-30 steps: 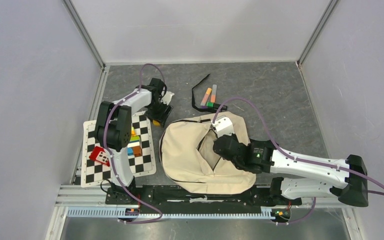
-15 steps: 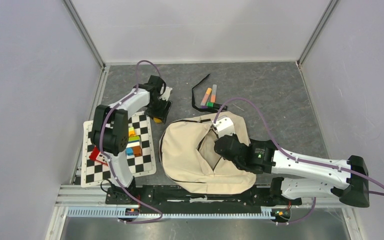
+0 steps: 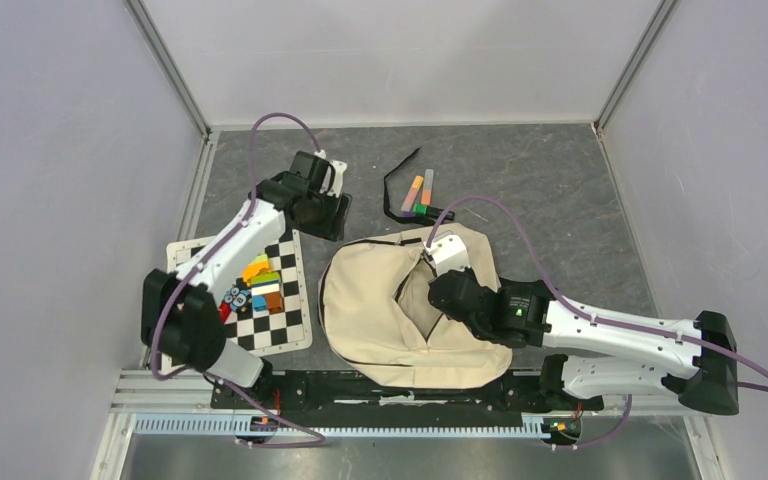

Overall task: Pack the student bag
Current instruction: Pick up the stationery from the center of the board, then place the stationery in the student bag.

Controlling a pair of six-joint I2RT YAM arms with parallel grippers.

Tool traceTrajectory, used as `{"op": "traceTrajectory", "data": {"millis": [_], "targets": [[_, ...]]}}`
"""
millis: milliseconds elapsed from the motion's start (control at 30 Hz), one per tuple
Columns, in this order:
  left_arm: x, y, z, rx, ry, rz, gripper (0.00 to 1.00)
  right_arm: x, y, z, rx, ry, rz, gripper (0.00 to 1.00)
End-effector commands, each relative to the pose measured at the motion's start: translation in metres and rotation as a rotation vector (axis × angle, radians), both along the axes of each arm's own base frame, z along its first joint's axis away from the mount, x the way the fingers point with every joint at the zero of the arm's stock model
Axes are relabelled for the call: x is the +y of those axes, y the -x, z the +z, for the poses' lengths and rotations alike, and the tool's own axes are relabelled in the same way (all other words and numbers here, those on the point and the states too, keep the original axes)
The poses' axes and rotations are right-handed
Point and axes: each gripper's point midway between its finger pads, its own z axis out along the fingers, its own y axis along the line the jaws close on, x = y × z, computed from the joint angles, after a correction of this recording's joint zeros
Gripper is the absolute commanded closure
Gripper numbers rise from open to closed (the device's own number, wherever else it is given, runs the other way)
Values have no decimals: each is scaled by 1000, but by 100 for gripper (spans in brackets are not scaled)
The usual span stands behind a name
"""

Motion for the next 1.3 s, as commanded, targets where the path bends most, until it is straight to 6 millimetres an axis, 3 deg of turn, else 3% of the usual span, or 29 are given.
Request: {"op": "traceTrajectory", "data": {"millis": [0,300,467,600,733,833,1000,1133,1267], "targets": [[-43,38,33,-47,121,-21,53,8,-7,28,-51,-61,-8,100],[-138,134,34,58,353,-199,53,8,-10,34,-71,-78,-19,100],[-169,165,31,104,425,-255,53,8,-11,38,-83,-93,-24,100],[-191,175,32,114,501,-276,52,10,-11,40,-88,-122,-19,100],[-208,178,20,140,499,-288,51,11,-10,42,-89,-135,-13,100],[-217,179,18,136,503,-295,41,10,-10,42,-89,-136,-14,100],[-210,169,27,48,522,-243,24,8,-8,37,-81,-136,-19,100],[-202,171,28,24,552,-215,16,10,-8,35,-78,-133,-12,100],[-201,177,24,49,598,-192,17,12,-9,36,-80,-132,-10,100]]}}
